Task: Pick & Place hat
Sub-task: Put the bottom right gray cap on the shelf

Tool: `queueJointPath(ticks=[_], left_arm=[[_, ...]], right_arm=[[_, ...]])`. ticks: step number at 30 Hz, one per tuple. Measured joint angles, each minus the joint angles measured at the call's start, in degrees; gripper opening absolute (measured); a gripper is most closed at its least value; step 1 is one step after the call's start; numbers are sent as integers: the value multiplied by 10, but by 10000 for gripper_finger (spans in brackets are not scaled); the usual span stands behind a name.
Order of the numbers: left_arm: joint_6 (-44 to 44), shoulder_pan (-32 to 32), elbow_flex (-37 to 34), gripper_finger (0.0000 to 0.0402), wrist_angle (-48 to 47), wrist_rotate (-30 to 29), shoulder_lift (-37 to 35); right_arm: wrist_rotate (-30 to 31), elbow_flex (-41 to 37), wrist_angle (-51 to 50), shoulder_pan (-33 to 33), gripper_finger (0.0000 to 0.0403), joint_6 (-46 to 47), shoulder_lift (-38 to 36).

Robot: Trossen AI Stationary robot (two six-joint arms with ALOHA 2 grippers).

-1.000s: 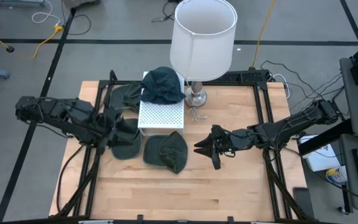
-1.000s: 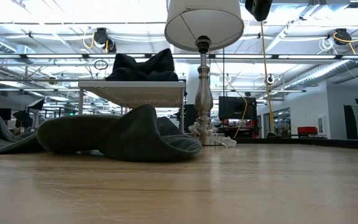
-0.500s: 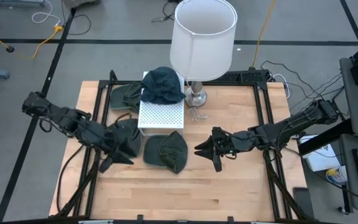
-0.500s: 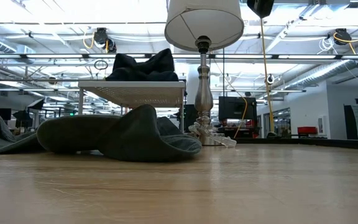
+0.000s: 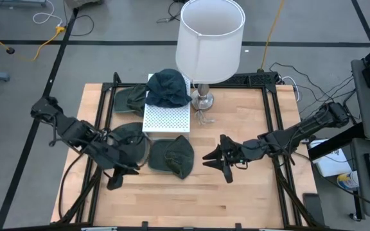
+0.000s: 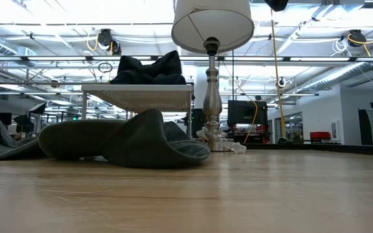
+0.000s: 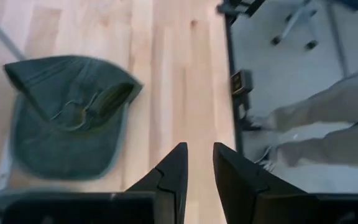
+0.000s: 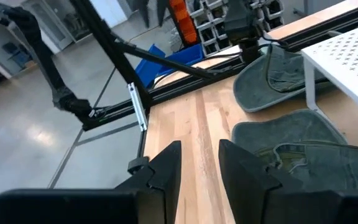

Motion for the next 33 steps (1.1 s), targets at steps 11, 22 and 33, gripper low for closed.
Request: queueJointPath(ticks=[11, 22, 33], left_arm=[[49, 0, 82, 76, -137, -21, 90], [75, 21, 82, 77, -134, -17, 112], [50, 25, 82, 76, -126, -18, 112]], right_arm=[[0, 0, 0, 20, 139, 1, 0], [-2, 0, -1, 20, 207, -18, 0], [-55, 0, -3, 20, 204, -26, 0]])
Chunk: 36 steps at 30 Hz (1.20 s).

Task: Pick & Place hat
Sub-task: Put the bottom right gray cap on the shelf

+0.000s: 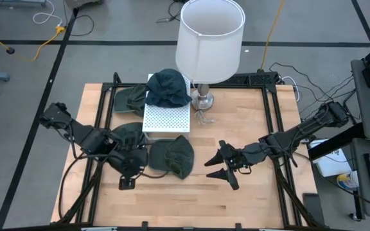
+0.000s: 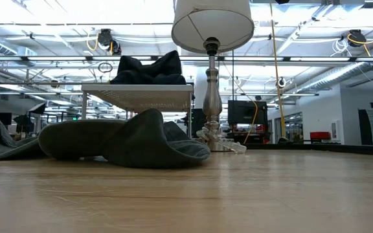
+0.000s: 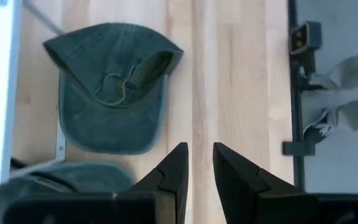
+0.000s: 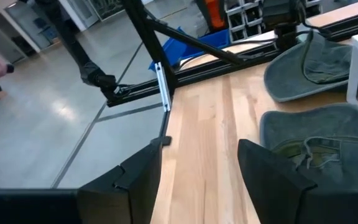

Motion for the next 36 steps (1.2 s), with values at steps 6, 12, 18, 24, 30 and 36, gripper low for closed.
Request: queueJointPath(ticks=[6, 12, 18, 24, 30, 36], left_arm=[[63, 1, 0, 93, 2, 5, 0], [115, 7, -1, 157, 1, 9, 43], [124, 10, -1, 192, 0, -20, 104], [127, 20, -4, 200, 4, -30, 157], [119, 31, -14, 187, 8, -35, 204], [118, 44, -14, 165, 17, -50, 245]], right_arm=[[1, 0, 0, 0, 207, 0, 0], [10, 0, -1, 0, 204, 0, 0], [10, 0, -2, 0, 205, 0, 0], [10, 0, -2, 0, 202, -14, 0], [10, 0, -2, 0, 201, -31, 0], [10, 0, -3, 0, 201, -32, 0]])
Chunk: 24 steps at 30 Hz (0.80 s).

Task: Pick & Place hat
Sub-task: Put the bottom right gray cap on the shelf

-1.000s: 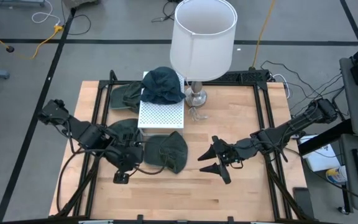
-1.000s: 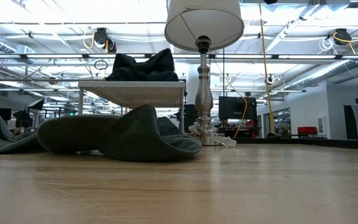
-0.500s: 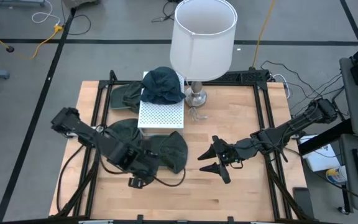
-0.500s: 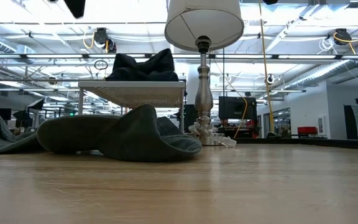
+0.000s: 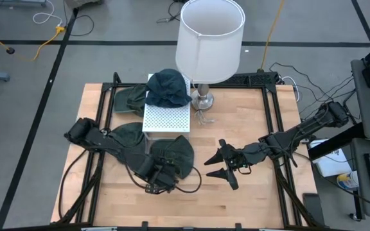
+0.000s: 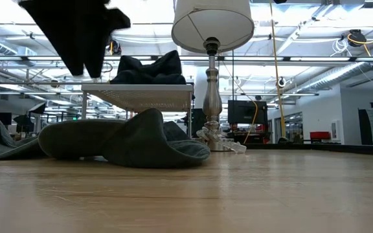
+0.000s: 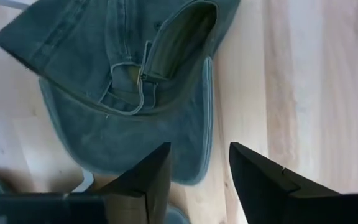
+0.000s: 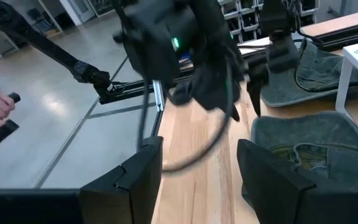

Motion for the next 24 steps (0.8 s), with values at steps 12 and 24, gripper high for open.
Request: queueJointPath(ticks=[12, 24], left_arm=[[-1, 11, 0, 138, 11, 32, 73], [-2, 16, 0, 152, 11, 5, 111]], right_arm=[[0, 0, -9, 0, 201, 0, 0], [-2, 0, -9, 0, 200, -17, 0]])
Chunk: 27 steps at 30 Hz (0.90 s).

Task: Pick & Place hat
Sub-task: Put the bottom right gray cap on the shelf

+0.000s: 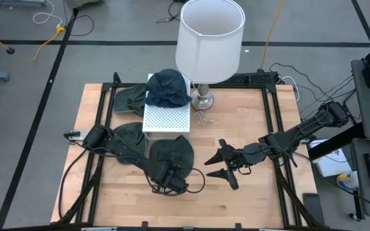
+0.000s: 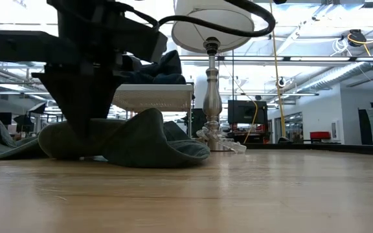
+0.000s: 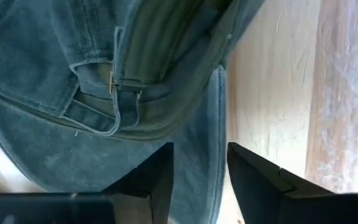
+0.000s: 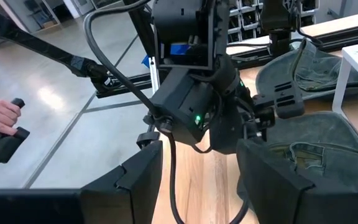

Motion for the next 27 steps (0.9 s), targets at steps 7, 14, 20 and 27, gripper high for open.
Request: queueJointPath(ticks=[7, 14, 20, 27], left_arm=[[0, 3, 0, 28, -3, 13, 0], [-1, 4, 0, 11, -6, 48, -25], [-8, 5, 0, 9, -1, 71, -109], [-18, 4, 0, 9, 13, 94, -231]], right_arm=[[0, 0, 0, 0, 192, 0, 0], [-29, 0, 2, 0, 190, 14, 0], [-49, 0, 1, 0, 185, 20, -8], [-130, 0, 3, 0, 185, 25, -26]])
